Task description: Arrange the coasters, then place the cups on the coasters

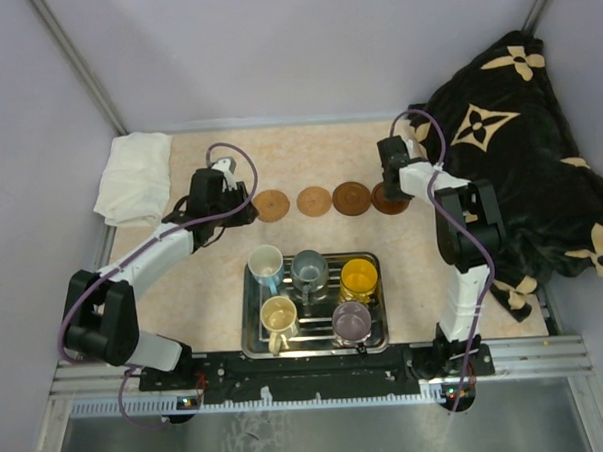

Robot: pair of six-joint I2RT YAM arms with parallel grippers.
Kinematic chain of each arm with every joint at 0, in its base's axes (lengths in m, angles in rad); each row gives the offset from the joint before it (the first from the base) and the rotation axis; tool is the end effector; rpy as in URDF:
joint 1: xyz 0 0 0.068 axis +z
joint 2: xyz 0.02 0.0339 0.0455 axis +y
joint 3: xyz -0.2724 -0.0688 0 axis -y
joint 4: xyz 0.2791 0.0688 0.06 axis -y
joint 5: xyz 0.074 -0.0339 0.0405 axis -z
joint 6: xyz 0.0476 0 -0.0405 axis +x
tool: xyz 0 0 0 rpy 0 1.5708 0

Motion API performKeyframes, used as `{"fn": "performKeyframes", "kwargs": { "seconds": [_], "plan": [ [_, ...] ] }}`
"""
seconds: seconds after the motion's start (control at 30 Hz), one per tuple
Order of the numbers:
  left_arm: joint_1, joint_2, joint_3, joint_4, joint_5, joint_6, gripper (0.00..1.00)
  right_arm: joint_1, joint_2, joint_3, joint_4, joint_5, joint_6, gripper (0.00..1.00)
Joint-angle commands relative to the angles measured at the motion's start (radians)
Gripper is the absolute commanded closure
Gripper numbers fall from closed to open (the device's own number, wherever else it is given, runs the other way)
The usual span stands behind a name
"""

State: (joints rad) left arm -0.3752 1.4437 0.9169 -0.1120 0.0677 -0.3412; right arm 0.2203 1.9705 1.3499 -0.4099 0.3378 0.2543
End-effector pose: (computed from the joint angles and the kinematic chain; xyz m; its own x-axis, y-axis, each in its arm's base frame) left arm 0.3286 -0.1329 0.2228 -0.6620 -0.0981 -0.7430 0.2065 0.9291 -0.3066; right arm 0.4417 0.0827 0.1490 -0.8199 0.0596 -0.5693 0.1720 0.9743 -0.1457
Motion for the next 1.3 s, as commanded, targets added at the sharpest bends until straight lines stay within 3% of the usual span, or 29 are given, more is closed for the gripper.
{"fn": "performKeyframes", "kwargs": {
  "seconds": [0.0,0.9,1.27],
  "plan": [
    [-0.001,0.012,0.007,0.018,-0.006,-0.002,0.57,0.001,0.018,0.023,0.001,0.021,0.016,0.7],
    [-0.002,0.023,0.003,0.016,-0.008,0.001,0.57,-0.044,0.021,0.018,-0.023,0.072,0.056,0.72],
    [-0.001,0.02,-0.003,0.015,-0.012,0.001,0.56,-0.047,0.03,0.027,0.002,0.003,0.057,0.72]
  ]
}}
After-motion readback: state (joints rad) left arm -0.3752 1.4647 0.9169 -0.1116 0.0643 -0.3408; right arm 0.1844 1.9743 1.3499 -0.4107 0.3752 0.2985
